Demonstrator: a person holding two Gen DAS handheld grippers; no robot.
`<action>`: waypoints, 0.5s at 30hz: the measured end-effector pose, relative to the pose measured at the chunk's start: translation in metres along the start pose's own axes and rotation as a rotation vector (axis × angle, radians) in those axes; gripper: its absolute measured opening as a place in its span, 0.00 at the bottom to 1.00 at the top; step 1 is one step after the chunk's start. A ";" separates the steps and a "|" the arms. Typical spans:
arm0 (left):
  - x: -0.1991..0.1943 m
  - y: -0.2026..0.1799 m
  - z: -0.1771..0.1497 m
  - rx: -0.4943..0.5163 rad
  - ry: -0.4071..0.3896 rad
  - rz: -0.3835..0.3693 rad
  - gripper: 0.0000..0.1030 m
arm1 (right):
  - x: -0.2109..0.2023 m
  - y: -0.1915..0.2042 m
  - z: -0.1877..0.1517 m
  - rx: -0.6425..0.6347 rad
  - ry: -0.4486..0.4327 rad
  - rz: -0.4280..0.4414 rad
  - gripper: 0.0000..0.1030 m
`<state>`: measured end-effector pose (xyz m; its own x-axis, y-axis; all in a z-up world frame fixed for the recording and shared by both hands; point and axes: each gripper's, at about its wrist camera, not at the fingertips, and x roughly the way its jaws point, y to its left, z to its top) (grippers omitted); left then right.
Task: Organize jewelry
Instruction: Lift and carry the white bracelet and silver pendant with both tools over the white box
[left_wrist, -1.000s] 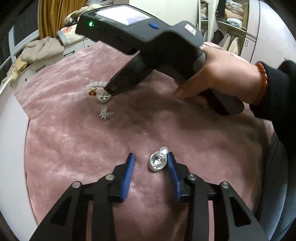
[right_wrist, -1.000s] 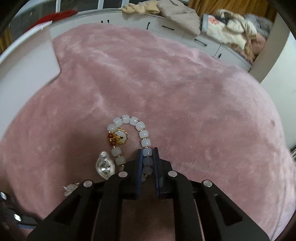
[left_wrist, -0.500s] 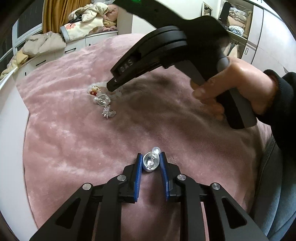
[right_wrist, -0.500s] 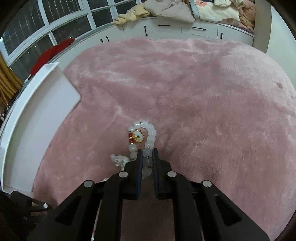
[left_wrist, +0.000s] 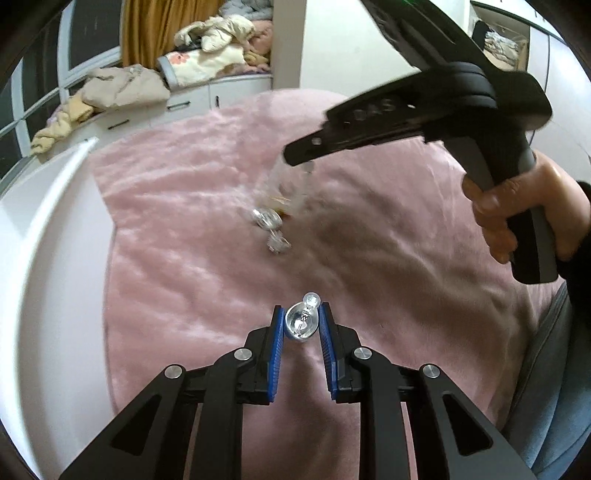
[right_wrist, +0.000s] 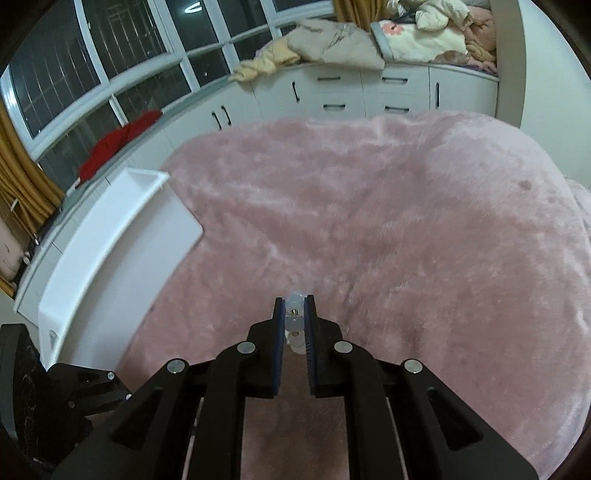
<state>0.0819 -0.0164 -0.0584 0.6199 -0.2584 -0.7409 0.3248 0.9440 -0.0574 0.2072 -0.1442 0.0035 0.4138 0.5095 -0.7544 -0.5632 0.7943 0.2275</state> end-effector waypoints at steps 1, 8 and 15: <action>-0.005 0.002 0.001 -0.003 -0.011 0.009 0.23 | -0.004 0.002 0.002 -0.003 -0.008 -0.005 0.11; -0.042 0.008 0.009 -0.032 -0.066 0.048 0.23 | -0.032 0.020 0.019 -0.027 -0.061 -0.015 0.10; -0.076 0.017 0.020 -0.062 -0.115 0.065 0.23 | -0.052 0.047 0.035 -0.033 -0.113 0.021 0.10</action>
<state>0.0548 0.0152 0.0104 0.7171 -0.2150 -0.6630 0.2392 0.9694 -0.0555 0.1843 -0.1214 0.0751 0.4789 0.5611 -0.6751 -0.5949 0.7730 0.2204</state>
